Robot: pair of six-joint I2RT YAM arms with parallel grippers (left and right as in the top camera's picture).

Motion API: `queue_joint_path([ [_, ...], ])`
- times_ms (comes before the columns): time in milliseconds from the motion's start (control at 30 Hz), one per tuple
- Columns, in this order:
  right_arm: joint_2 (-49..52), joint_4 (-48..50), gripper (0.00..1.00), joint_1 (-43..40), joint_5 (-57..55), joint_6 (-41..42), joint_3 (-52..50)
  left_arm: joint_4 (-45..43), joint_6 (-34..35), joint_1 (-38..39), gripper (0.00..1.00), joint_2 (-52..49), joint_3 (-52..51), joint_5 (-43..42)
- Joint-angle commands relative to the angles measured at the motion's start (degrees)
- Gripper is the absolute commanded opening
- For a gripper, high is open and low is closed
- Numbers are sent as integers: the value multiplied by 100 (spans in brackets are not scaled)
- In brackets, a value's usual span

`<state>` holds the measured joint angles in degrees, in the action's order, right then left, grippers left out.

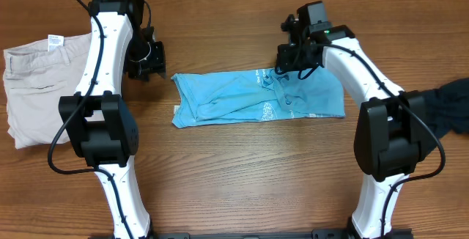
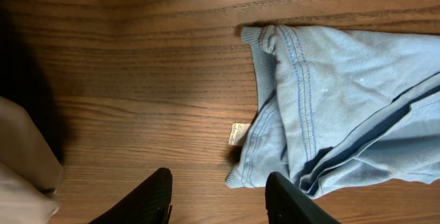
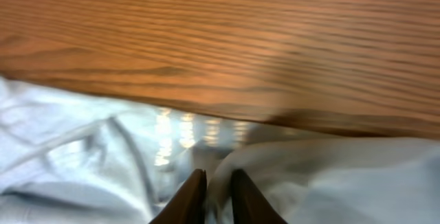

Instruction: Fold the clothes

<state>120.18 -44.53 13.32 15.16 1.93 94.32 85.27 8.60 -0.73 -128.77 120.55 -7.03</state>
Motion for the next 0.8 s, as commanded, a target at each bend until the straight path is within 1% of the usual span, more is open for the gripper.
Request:
queue_joint_path([
  [0,-116,146,42,210,227,-372,-9,-2,24,4,48,96,90,-50],
  [167,-116,118,43,238,22,-365,-9,15,22,4,48,96,90,-48],
  [300,-118,-223,43,203,-374,-345,-9,17,20,4,47,96,90,-48],
  [367,-118,-415,43,195,-402,-345,-9,9,20,4,48,96,90,-48],
  [467,-116,-1283,43,199,-400,-345,-9,-2,20,4,47,96,90,-48],
  [533,-116,-1687,43,212,-402,-345,-20,-9,20,4,47,96,90,-48],
  [633,-116,-2083,43,210,-420,-348,-20,-33,20,4,48,96,90,-48],
  [767,-116,-2284,44,210,-413,-348,-22,-37,15,4,48,96,90,-48],
])
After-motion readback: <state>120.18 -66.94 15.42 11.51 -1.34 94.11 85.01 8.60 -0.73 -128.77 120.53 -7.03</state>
